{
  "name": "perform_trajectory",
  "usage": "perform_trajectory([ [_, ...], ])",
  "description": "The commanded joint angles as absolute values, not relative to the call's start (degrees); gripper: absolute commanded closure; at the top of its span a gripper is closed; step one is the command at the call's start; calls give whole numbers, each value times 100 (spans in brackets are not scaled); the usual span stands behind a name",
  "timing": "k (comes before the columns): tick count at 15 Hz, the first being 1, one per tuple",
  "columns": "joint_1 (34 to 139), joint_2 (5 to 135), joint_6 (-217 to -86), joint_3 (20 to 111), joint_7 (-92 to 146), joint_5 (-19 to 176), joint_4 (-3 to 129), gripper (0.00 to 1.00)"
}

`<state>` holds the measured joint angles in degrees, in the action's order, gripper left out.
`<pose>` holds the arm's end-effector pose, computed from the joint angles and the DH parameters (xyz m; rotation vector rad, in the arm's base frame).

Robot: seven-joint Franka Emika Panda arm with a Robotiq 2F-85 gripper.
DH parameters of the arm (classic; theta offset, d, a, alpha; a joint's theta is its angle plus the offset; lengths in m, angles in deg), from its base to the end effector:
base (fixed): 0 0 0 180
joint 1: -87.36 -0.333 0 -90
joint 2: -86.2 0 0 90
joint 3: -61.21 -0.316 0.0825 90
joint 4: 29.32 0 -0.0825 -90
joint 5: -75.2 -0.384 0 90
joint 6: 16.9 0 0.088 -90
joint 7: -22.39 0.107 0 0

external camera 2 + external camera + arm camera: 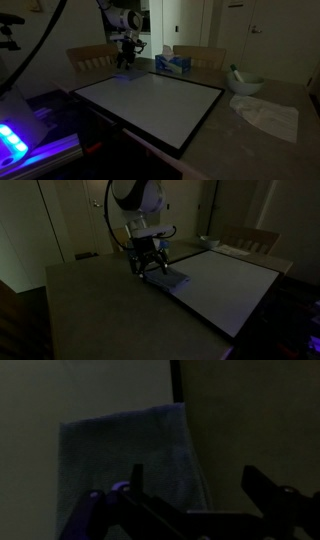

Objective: Wipe the white surface with the cloth

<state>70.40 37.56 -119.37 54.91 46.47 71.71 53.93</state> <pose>0.6059 0.2559 0.1516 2.9647 -0.0869 -0.7960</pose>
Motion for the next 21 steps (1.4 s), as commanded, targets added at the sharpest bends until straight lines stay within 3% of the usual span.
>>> perform_trajectory([
  [1, 6988, 3746, -11918, 5555, 4622, 7125, 5366, 0],
  [21, 7349, 4119, -12481, 5566, 3861, 7095, 5854, 0],
])
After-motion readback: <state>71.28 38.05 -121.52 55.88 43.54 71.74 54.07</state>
